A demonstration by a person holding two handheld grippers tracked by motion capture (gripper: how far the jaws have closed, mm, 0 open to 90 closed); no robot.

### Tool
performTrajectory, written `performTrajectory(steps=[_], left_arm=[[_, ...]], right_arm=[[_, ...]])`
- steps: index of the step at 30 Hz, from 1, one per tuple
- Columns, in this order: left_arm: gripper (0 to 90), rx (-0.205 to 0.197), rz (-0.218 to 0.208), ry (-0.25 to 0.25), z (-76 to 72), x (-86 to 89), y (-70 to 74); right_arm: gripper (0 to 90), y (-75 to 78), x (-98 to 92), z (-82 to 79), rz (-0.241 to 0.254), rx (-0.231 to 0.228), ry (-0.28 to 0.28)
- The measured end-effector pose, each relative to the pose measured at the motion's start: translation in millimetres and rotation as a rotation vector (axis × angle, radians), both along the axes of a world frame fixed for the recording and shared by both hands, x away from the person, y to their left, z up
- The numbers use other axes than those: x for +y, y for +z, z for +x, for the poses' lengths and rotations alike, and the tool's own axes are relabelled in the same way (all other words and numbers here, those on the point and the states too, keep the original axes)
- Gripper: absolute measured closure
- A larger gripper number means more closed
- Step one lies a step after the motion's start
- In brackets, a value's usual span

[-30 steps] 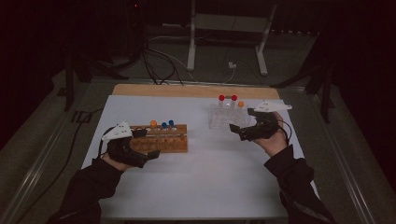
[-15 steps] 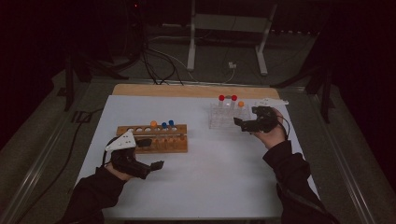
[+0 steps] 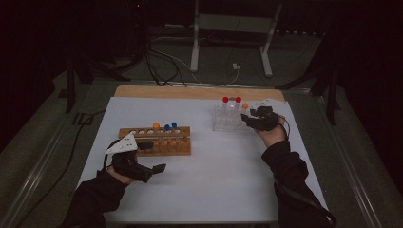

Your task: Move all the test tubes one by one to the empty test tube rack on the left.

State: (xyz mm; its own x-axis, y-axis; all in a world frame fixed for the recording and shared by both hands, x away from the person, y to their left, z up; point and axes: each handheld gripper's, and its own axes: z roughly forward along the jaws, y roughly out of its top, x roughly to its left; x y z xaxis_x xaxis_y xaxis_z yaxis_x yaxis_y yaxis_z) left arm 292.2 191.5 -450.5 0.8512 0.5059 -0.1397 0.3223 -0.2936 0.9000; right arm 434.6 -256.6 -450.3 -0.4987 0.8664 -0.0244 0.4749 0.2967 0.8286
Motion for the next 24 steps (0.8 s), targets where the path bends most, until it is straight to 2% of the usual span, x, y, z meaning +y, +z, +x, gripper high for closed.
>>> performTrajectory(steps=[10, 19, 24], left_arm=[[1.7, 0.001, 0.01, -0.006, 0.0, -1.8, -1.2], [1.7, 0.003, 0.012, -0.004, 0.1, -2.0, -2.1], [1.7, 0.004, 0.009, -0.006, 0.1, -1.9, -1.8]], right_arm=[[62.0, -7.2, 1.9, 20.3, -0.026, 0.048, -0.059], [70.6, -11.2, 6.6, 28.9, -0.037, 0.064, -0.057], [74.3, -7.9, 9.4, 29.2, -0.046, 0.056, -0.051]])
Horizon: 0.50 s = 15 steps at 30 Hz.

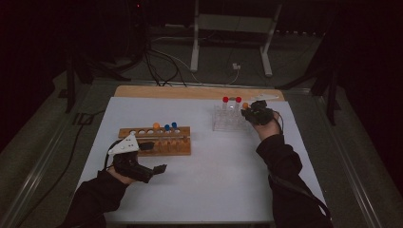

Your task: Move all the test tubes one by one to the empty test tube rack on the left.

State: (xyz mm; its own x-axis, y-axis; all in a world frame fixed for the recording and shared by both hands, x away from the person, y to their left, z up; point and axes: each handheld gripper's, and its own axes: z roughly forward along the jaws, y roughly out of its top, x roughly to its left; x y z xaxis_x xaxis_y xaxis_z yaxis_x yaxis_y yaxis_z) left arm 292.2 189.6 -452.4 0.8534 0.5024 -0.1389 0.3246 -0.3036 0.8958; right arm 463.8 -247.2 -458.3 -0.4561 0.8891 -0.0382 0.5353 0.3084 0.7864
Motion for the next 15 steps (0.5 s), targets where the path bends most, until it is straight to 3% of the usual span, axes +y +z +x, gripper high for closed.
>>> performTrajectory(steps=[15], left_arm=[[1.8, -0.004, 0.0, -0.018, -0.5, -3.4, 5.0]], right_arm=[[74.6, 53.0, -2.0, -25.0, 0.003, -0.112, 0.061]])
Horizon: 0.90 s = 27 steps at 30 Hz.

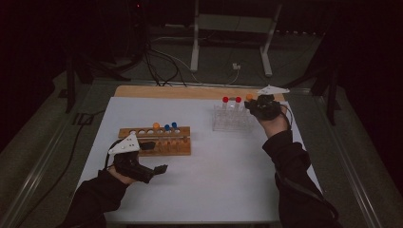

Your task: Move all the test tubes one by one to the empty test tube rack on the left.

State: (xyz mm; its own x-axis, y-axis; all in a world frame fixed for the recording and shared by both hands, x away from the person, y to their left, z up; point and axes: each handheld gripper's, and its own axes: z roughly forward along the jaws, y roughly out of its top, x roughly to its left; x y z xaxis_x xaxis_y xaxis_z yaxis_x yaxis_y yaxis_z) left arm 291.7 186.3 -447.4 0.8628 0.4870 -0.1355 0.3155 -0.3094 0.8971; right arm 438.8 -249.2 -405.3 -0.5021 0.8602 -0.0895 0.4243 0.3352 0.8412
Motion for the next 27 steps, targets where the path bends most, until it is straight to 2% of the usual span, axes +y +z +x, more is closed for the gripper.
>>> performTrajectory(steps=[7, 21, 27], left_arm=[[1.8, 0.003, 0.001, -0.009, 0.0, -2.5, 3.4], [2.1, 0.01, -0.003, -0.022, 2.1, -12.1, 5.5], [3.7, 0.006, 0.0, -0.054, 2.9, -23.9, 7.7]], right_arm=[[74.6, 2.2, 14.2, -25.5, -0.001, 0.01, 0.114], [74.6, -19.3, 60.0, -84.0, -0.028, 0.077, 0.365], [74.6, -29.1, 84.0, -104.4, -0.05, 0.104, 0.464]])
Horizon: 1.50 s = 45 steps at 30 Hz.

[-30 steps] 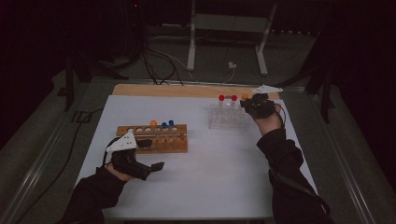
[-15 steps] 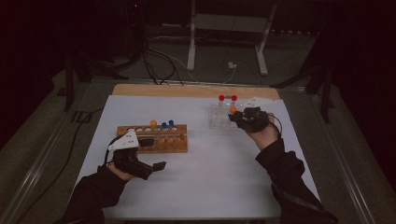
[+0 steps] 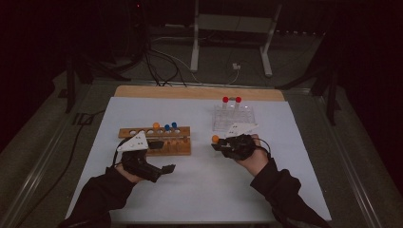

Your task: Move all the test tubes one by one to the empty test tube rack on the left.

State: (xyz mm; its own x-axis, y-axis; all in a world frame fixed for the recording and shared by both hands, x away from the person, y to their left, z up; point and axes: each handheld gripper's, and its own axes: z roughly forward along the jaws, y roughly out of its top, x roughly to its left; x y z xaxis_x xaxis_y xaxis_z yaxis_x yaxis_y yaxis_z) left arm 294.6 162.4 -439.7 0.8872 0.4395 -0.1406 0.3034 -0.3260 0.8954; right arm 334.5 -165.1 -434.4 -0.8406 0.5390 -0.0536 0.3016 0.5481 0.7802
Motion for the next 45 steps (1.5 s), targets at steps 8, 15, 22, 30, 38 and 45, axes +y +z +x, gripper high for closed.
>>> performTrajectory(steps=[8, 15, 22, 30, 38, 45], left_arm=[[10.0, -0.016, 0.006, -0.046, 3.9, -21.7, 4.9], [24.0, -0.04, 0.019, -0.055, 9.5, -38.9, 7.9], [43.4, -0.051, 0.037, -0.051, 14.3, -54.4, 7.2], [56.8, -0.079, 0.084, -0.055, 15.0, -64.3, 2.7], [70.8, -0.095, 0.102, -0.079, 15.7, -68.3, -0.1], [71.6, -0.099, 0.101, -0.091, 15.6, -64.7, 3.9]], right_arm=[[74.6, -10.6, 23.7, -13.2, -0.013, 0.03, 0.08], [74.6, -13.6, 35.0, -19.4, -0.018, 0.041, 0.125], [74.6, -14.5, 44.6, -21.8, -0.022, 0.044, 0.149], [74.6, -12.2, 48.5, -23.0, -0.019, 0.041, 0.164], [74.6, -11.3, 48.5, -22.7, -0.017, 0.043, 0.159], [71.8, -10.0, 48.3, -23.8, -0.001, 0.045, 0.165]])
